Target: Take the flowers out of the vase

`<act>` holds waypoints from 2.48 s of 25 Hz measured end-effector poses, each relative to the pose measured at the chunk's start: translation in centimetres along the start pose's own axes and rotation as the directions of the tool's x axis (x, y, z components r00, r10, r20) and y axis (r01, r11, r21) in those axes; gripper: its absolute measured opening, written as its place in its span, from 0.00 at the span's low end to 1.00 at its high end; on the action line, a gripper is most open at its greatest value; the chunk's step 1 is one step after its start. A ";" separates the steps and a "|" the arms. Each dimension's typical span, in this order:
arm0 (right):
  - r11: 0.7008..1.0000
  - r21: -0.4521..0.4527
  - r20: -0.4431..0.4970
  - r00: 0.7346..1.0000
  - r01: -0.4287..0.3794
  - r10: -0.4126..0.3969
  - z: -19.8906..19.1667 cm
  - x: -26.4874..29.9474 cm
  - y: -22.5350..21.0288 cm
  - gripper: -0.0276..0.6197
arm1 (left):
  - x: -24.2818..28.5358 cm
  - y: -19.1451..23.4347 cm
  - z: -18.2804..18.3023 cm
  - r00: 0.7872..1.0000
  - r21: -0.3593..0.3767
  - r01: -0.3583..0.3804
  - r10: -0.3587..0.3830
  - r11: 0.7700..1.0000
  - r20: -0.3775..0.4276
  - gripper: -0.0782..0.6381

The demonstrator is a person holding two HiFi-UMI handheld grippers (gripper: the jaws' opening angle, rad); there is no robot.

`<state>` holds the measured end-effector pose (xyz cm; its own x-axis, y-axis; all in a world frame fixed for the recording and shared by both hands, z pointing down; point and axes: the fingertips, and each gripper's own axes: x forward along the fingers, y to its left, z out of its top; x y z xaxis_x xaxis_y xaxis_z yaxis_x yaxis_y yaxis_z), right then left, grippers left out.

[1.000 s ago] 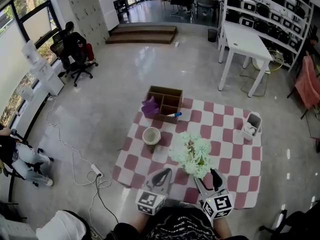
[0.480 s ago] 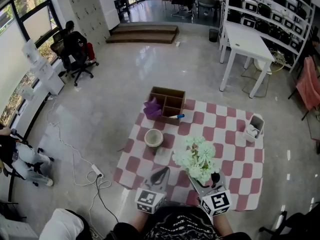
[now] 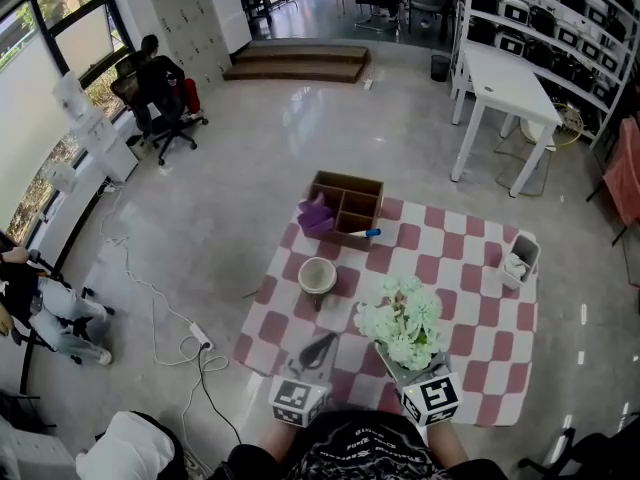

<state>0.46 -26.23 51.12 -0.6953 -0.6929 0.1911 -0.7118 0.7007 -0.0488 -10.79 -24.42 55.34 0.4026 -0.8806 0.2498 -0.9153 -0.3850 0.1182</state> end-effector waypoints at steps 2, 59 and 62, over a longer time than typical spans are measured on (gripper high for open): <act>1.000 -0.023 0.004 1.000 -0.015 0.015 0.3 0.3 0.4 0.57 | -0.1 0.1 -0.1 1.000 -0.004 -0.005 0.004 1.000 -0.003 0.13; 0.998 -0.027 0.361 0.932 0.055 -0.042 15.1 -5.1 0.2 0.25 | -0.5 -0.9 -0.2 0.998 0.014 0.056 -0.056 0.998 0.004 0.13; 0.998 -0.020 0.368 0.928 0.061 -0.049 15.9 -5.6 0.0 0.24 | -0.6 -1.2 -0.3 0.998 0.015 0.064 -0.064 0.998 0.001 0.13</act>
<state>2.72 -25.03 34.42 -0.6472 -0.7405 -0.1812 -0.7507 0.6604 -0.0175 -9.99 -23.36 55.32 0.4606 -0.8543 0.2408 -0.8876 -0.4448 0.1197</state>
